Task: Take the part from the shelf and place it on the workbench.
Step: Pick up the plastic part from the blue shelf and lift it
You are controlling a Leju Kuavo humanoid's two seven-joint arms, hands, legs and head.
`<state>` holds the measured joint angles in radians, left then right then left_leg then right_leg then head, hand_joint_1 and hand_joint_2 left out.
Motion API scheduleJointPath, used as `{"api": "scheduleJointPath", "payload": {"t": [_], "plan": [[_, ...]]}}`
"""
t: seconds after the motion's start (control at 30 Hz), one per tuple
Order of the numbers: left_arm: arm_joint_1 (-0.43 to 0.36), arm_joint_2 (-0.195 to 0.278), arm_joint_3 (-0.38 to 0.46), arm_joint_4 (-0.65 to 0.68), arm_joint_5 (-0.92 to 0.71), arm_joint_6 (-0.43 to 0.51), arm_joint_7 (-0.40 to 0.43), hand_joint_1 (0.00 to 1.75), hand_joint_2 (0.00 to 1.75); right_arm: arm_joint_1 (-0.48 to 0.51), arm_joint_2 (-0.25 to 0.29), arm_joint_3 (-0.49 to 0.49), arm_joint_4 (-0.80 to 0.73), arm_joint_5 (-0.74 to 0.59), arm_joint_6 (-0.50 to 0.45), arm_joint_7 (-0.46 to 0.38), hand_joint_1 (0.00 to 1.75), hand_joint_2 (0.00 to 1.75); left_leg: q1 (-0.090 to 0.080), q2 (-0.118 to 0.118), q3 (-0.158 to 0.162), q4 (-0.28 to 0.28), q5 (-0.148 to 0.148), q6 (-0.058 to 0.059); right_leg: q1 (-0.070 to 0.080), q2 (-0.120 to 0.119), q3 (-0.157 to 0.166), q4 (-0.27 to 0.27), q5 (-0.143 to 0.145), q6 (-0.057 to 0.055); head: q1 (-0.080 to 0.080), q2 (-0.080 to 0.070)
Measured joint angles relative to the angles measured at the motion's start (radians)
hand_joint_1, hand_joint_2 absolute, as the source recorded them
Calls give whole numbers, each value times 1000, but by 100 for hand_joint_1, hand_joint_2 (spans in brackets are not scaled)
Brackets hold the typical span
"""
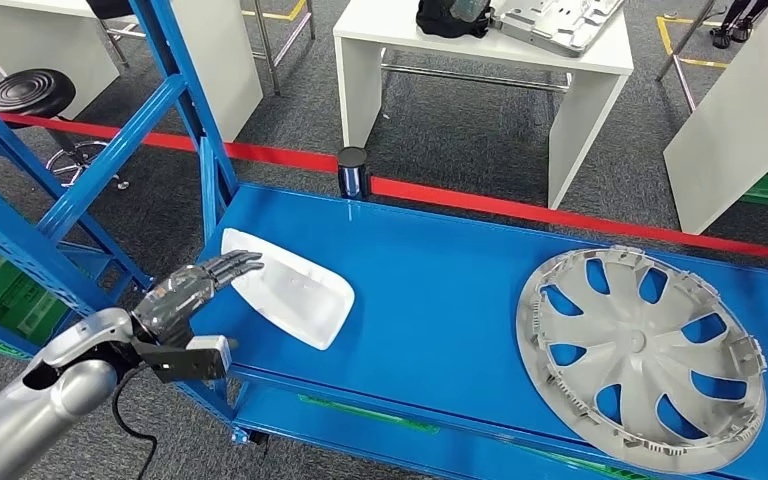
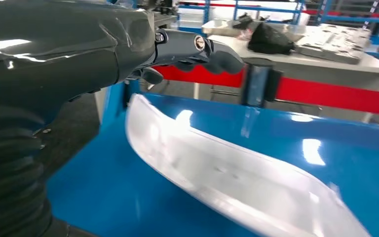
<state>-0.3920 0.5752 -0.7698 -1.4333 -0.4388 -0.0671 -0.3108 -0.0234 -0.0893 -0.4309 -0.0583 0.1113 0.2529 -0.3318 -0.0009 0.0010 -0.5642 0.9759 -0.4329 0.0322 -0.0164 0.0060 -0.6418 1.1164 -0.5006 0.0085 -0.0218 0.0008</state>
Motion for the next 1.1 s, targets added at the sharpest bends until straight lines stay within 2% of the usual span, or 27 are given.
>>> {"api": "scheduleJointPath", "payload": {"t": [0.07, 0.1, 0.13, 0.17, 0.2, 0.23, 0.27, 0.3, 0.4, 0.47, 0.5, 0.57, 0.6, 0.63, 0.67, 0.73, 0.8, 0.83, 0.9, 0.97, 1.0, 1.1], "plan": [[-8, 0, -5, 27, 6, -4, 0, 0, 175, -1, -1, -4, -5, 5, 0, 4, 0, 0, -3, 1, -3, 0, 2, 4, 1, 0, -64, 134, -50, -5, 0, 0], [-10, -1, -7, 40, 9, -6, 0, 0, 175, -1, -1, -5, -7, 8, -1, 7, 0, 0, -5, 1, -4, 1, 3, 5, 1, 0, -82, 172, -58, -3, 0, 0], [-11, -1, -10, 51, 11, -6, 1, 0, 175, 0, -1, -7, -9, 11, -2, 11, 0, 0, -6, 1, -4, 1, 2, 5, 1, 0, -83, 171, -51, 3, 0, 0], [-13, -2, -12, 61, 13, -7, 1, 0, 175, 0, -1, -8, -12, 14, -2, 14, 0, 0, -6, 1, -4, 3, 2, 4, 0, -1, -62, 128, -31, 11, 0, 0], [-16, -2, -15, 67, 14, -7, 1, 0, 175, -1, -1, -9, -15, 15, -3, 17, 0, 0, -6, 0, -4, 5, 1, 3, 0, -1, -29, 60, -4, 19, 0, 0], [-20, -2, -17, 73, 15, -8, 1, 0, 175, -1, -2, -10, -18, 16, -3, 20, 0, 0, -7, 0, -5, 8, 0, 0, 0, -3, 6, -11, 20, 21, 0, 0], [-24, -3, -19, 80, 16, -10, 1, 0, 175, -2, -2, -12, -22, 17, -4, 22, 0, 0, -9, -1, -6, 13, -3, -3, 0, -3, 35, -68, 39, 18, -1, 0], [-28, -3, -20, 86, 17, -12, 1, 0, 175, -2, -2, -14, -25, 18, -4, 24, 0, 0, -11, -1, -8, 16, -5, -7, 1, -4, 49, -98, 48, 12, -1, 0], [-41, -3, -24, 103, 22, -27, 0, 0, 175, -2, -2, -18, -31, 21, -5, 28, 0, 0, -10, -2, -15, 21, -7, -20, 3, -3, 54, -111, 57, -6, -2, 0], [-53, -2, -27, 114, 27, -37, -3, 0, 175, -2, -2, -19, -35, 23, -5, 29, 0, 0, -6, -2, -33, 57, -31, -32, -3, -3, 56, -114, 60, -14, -3, 0], [-59, -2, -29, 120, 29, -42, -6, 0, 175, -2, -2, -20, -37, 24, -5, 29, 0, 0, -3, -2, -55, 105, -59, -39, -5, -3, 56, -114, 61, -18, -4, 0], [-66, -3, -34, 134, 32, -52, -11, 0, 175, -2, -3, -22, -39, 27, -5, 32, 0, 0, 4, -2, -118, 242, -123, -50, -5, -3, 54, -114, 62, -21, -6, 0], [-67, -3, -39, 141, 32, -56, -13, 0, 175, -1, -3, -22, -40, 28, -4, 34, 0, 0, 7, -2, -144, 296, -140, -53, -5, -2, 53, -114, 62, -21, -6, 0], [-67, -3, -42, 147, 33, -60, -16, 0, 175, 0, -4, -22, -41, 29, -2, 35, 0, 0, 10, -2, -154, 319, -140, -54, -5, -2, 53, -114, 62, -21, -6, 0], [-68, -3, -45, 153, 34, -62, -19, 0, 175, 1, -4, -22, -41, 31, 0, 37, 0, 0, 11, -2, -144, 300, -123, -54, -5, -2, 53, -113, 62, -20, -6, 0], [-75, -3, -48, 163, 35, -66, -27, 0, 175, 2, -6, -22, -41, 32, 2, 37, 0, 0, 12, -2, -73, 163, -59, -49, -5, -2, 56, -114, 62, -19, -6, 0], [-88, -4, -50, 172, 36, -69, -35, 0, 175, 0, -8, -23, -42, 34, 4, 38, 0, 0, 7, -2, -11, 46, -25, -42, -1, -1, 54, -113, 64, -14, -5, 0], [-94, -5, -52, 177, 36, -70, -39, 0, 175, 0, -9, -23, -42, 36, 5, 38, 0, 0, 4, -2, -2, 25, -24, -37, 0, -2, 52, -114, 66, -10, -5, 0], [-105, -8, -61, 188, 36, -76, -45, 0, 175, -1, -10, -23, -43, 40, 6, 39, 0, 0, 0, -3, -1, 20, -22, -27, 0, -2, 50, -116, 69, 2, -5, 0], [-119, -14, -71, 197, 37, -84, -50, 0, 175, -2, -10, -24, -44, 44, 6, 40, 0, 0, 3, -1, 4, 9, -12, -12, -1, -2, 37, -96, 58, 8, -4, 0], [-127, -19, -76, 202, 37, -87, -52, 0, 175, -2, -10, -24, -45, 46, 6, 40, 0, 0, 4, -1, 6, 4, -7, -6, 0, -2, 18, -57, 38, 6, -3, 0], [-139, -31, -89, 217, 40, -96, -56, 0, 175, -3, -10, -25, -49, 50, 5, 43, 0, 0, 0, 0, 0, 3, -2, 2, -1, -2, -79, 146, -43, -3, -2, 0]]}}
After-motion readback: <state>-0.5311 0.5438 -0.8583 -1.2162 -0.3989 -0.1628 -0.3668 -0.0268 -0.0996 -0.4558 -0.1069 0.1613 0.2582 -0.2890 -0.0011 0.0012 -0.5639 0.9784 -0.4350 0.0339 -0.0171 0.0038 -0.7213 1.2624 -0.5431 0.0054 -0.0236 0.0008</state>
